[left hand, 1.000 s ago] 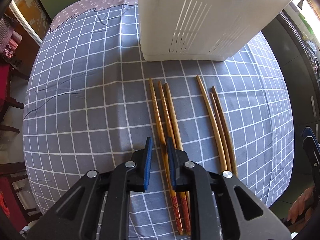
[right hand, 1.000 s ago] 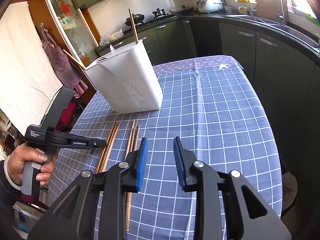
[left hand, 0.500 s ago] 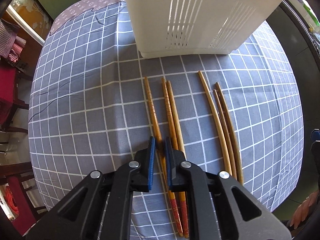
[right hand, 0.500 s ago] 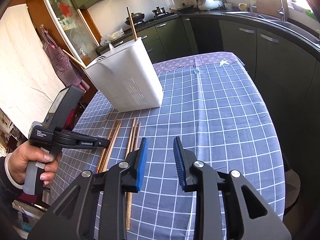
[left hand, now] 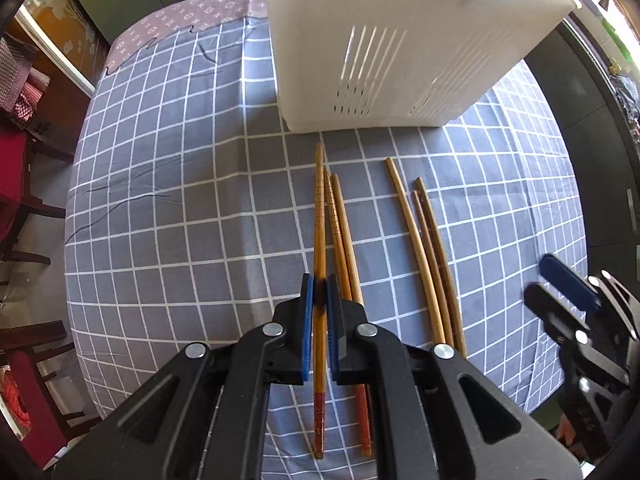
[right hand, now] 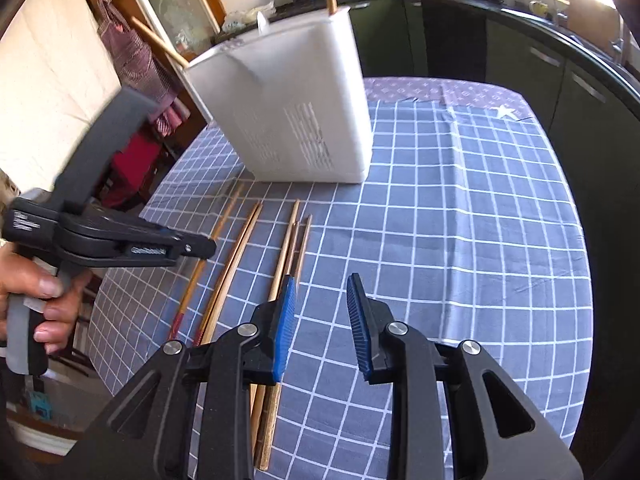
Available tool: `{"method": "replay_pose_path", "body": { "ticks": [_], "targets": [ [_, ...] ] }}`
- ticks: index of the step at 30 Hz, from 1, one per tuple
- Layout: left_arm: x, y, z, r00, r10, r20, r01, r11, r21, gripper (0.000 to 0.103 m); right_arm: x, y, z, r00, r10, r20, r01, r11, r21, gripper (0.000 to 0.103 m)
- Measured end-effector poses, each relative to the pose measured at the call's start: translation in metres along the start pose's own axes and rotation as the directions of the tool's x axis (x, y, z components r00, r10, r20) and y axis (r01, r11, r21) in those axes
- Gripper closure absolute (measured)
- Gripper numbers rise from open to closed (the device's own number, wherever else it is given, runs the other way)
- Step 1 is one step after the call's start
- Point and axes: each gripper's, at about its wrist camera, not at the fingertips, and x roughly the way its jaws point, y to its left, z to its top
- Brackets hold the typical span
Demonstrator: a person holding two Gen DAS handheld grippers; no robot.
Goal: Organize utensils
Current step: 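Grasp another wooden chopstick with the left tool while the right tool moves to the chopsticks, then lift the chopstick upright with the left tool while the right tool grasps and lifts another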
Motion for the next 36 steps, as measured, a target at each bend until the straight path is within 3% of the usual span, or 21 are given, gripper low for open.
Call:
{"method": "replay_pose_path", "body": {
  "ticks": [5, 13, 29, 32, 36],
  "targets": [
    [-0.048, 0.005, -0.016, 0.992, -0.027, 0.121, 0.02, 0.998, 0.055, 0.097, 0.04, 0.007, 0.021, 0.979, 0.015, -0.201, -0.023, 0.999, -0.04, 0.077],
    [-0.08, 0.012, -0.045, 0.975, -0.058, 0.217, 0.036, 0.994, 0.105, 0.097, 0.069, 0.02, 0.031, 0.931, -0.064, -0.36, 0.041, 0.997, -0.071, 0.091],
    [-0.088, 0.013, -0.062, 0.966, -0.083, 0.246, 0.048, 0.988, 0.144, 0.097, 0.098, 0.049, 0.042, 0.873, -0.209, -0.441, 0.173, 0.978, -0.12, 0.093],
    [-0.088, 0.014, -0.062, 0.966, -0.085, 0.245, 0.05, 0.988, 0.145, 0.097, 0.102, 0.052, 0.043, 0.872, -0.21, -0.442, 0.178, 0.977, -0.114, 0.095],
    [-0.089, 0.015, -0.064, 0.967, -0.087, 0.242, 0.053, 0.988, 0.144, 0.097, 0.096, 0.049, 0.04, 0.888, -0.182, -0.423, 0.157, 0.983, -0.095, 0.096]
  ]
}}
